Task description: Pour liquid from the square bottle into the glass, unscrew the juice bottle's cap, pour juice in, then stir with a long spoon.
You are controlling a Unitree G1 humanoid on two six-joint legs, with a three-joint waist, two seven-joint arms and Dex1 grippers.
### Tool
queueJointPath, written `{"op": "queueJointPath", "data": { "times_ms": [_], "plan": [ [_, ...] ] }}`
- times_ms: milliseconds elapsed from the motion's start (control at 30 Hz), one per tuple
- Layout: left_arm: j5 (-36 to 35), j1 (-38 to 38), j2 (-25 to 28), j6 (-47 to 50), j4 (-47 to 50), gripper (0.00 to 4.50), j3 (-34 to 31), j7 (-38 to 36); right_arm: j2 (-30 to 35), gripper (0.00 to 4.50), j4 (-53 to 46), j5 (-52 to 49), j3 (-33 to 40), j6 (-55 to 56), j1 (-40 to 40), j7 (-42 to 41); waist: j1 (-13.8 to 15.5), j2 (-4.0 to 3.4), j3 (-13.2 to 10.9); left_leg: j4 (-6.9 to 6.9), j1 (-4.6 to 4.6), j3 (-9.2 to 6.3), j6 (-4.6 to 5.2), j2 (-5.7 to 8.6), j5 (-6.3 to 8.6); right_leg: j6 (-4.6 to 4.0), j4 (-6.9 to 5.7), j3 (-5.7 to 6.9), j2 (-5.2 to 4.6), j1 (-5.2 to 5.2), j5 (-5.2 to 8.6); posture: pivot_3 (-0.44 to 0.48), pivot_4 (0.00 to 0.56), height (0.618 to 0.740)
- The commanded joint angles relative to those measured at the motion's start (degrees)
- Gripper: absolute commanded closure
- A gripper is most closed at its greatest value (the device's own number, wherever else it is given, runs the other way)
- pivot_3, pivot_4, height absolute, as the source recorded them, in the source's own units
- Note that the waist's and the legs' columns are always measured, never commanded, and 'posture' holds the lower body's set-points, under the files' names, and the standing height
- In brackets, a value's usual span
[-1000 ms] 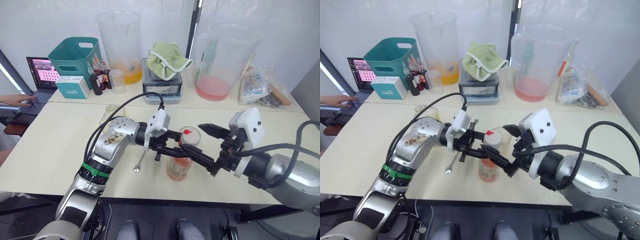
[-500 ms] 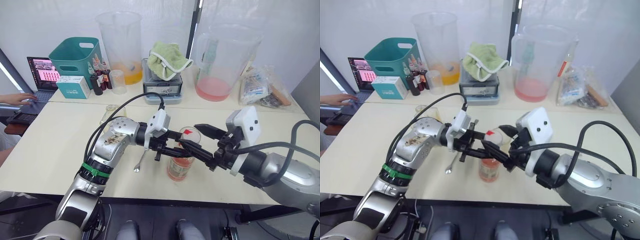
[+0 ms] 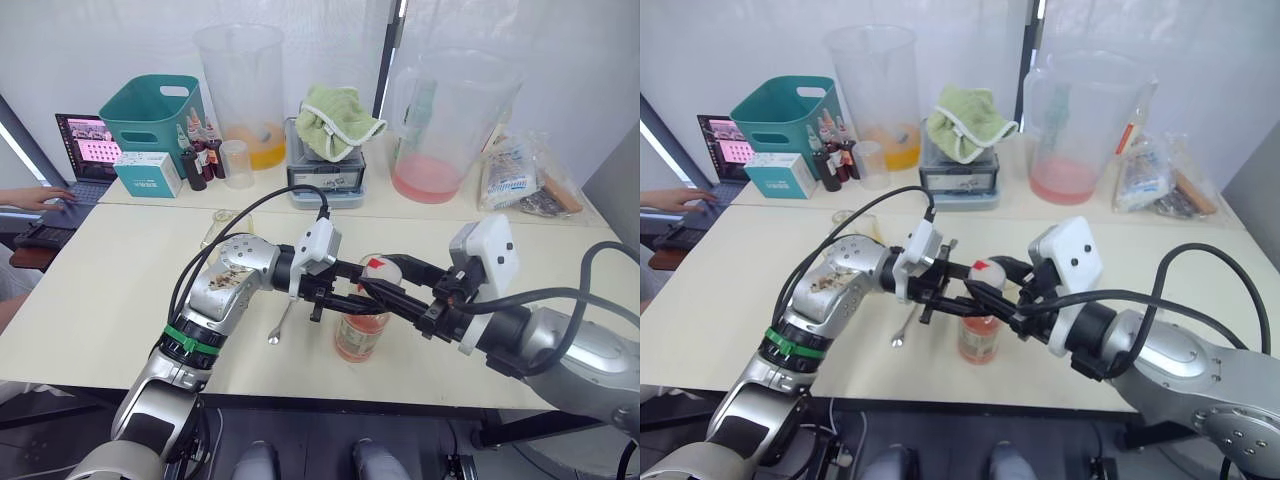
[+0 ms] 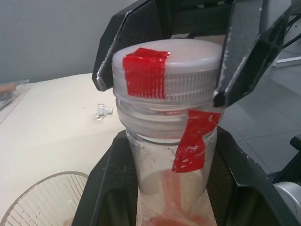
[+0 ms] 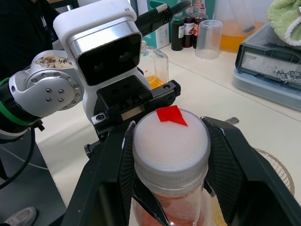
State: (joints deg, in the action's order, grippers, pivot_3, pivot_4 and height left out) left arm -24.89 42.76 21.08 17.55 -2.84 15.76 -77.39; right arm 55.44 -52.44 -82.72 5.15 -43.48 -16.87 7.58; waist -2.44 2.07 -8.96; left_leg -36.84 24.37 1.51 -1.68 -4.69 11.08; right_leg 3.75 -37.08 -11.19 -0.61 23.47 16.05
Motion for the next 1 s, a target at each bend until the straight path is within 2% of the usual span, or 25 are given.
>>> {"op": "queueJointPath", "data": {
  "times_ms": [33, 200, 333, 467, 633, 1000],
  "plan": [
    [1.38, -0.52, 0.55, 0.24, 0.18, 2.99, 0.90, -0.01, 1.00, 2.82, 3.06, 2.70, 2.75, 1.53, 0.10, -11.57, 0.00, 0.00, 0.00, 0.00, -0.02, 0.00, 0.00, 0.00, 0.00, 0.00, 0.00, 0.00, 0.00, -0.03, 0.00, 0.000, 0.150, 0.740],
    [1.43, -0.55, 0.81, 0.10, 0.24, 2.99, 1.06, -0.16, 2.01, 2.82, 14.75, 10.27, 1.82, 3.22, -3.03, -37.56, -0.01, 0.00, 0.00, -0.05, -0.14, -0.05, 0.00, 0.00, 0.00, 0.01, 0.04, 0.08, 0.00, -0.22, 0.01, 0.000, 0.150, 0.740],
    [1.44, -0.61, 1.23, 0.17, 0.67, 2.99, 1.00, -0.02, 2.52, 2.82, 26.06, 17.95, -4.73, 2.95, -11.24, -57.83, -0.01, -0.01, 0.00, -0.06, -0.15, -0.10, 0.00, 0.00, 0.00, 0.00, 0.02, 0.15, 0.00, -0.22, 0.02, 0.000, 0.150, 0.740],
    [1.38, -1.20, 1.70, 0.43, 1.60, 2.99, 0.89, 0.40, 2.54, 2.82, 32.62, 25.74, -10.43, 3.77, -16.74, -71.45, 0.12, -0.02, 0.00, -0.05, -0.15, -0.15, 0.01, -0.01, 0.01, -0.02, 0.01, 0.24, 0.00, -0.22, 0.04, 0.000, 0.150, 0.740],
    [1.15, -2.05, 2.28, 0.93, 2.81, 2.99, 0.80, 1.10, -0.74, 2.82, 40.13, 32.77, -14.44, 4.95, -23.52, -79.42, 0.10, -0.04, 0.02, -0.05, -0.14, -0.31, 0.02, -0.01, 0.02, -0.05, -0.01, 0.44, 0.00, -0.26, 0.07, 0.000, 0.150, 0.740],
    [0.93, -2.00, 2.48, 0.97, 2.59, 2.99, 0.79, 1.62, -3.90, 2.82, 42.54, 41.57, -16.64, 9.36, -26.97, -89.94, 0.14, -0.07, 0.04, -0.07, -0.13, -0.67, 0.02, -0.01, 0.02, -0.10, -0.06, 0.82, 0.01, -0.39, 0.09, 0.000, 0.150, 0.740]
  ]
}}
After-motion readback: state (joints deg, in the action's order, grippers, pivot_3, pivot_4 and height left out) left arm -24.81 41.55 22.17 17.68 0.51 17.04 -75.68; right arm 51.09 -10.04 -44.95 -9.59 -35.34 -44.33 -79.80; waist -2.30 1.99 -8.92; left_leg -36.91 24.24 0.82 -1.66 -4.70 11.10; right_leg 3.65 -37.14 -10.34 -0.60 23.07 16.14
